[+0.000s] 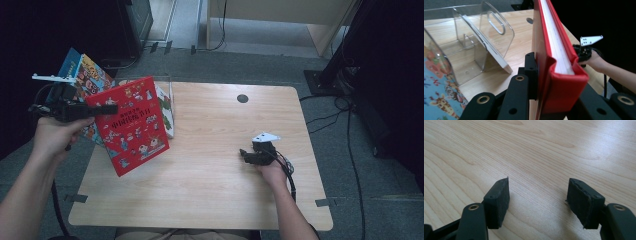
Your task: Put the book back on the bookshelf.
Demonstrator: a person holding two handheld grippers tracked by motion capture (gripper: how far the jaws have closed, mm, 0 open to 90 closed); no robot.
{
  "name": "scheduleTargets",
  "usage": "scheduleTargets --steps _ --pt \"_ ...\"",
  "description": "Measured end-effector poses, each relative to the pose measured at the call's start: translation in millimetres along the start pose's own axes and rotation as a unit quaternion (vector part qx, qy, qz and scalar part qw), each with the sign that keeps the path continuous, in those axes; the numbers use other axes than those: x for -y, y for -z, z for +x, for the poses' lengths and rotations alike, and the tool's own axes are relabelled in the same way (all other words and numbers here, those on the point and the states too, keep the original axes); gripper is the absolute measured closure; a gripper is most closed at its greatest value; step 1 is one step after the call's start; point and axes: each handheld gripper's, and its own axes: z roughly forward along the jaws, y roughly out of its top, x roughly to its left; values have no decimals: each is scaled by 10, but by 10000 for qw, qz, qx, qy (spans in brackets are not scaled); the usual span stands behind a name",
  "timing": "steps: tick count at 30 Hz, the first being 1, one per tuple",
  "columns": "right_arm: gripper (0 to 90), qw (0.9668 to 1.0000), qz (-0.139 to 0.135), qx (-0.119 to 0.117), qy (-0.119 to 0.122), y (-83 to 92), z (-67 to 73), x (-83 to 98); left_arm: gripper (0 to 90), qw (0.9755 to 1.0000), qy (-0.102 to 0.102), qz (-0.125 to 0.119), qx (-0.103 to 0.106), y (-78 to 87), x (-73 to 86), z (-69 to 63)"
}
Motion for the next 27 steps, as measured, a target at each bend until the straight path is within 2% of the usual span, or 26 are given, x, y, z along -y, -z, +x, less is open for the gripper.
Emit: scheduleTargets --steps 7,11,17,25,27 --pt "305 10000 -93 -2 13 -5 7 25 804 9997 158 -71 -158 113 19 59" --pt "291 9999 -109 -14 19 -10 12 29 803 9996 135 -90 -218 156 29 83" --pt "272 10000 -82 -26 -1 -9 21 30 804 9990 252 -179 -310 229 42 127" --pt "271 10000 -82 -20 -7 -9 22 30 804 9972 302 -127 -675 279 33 186" --pt "271 10000 -80 -20 -2 -9 21 30 803 9969 342 -116 -706 291 32 207"
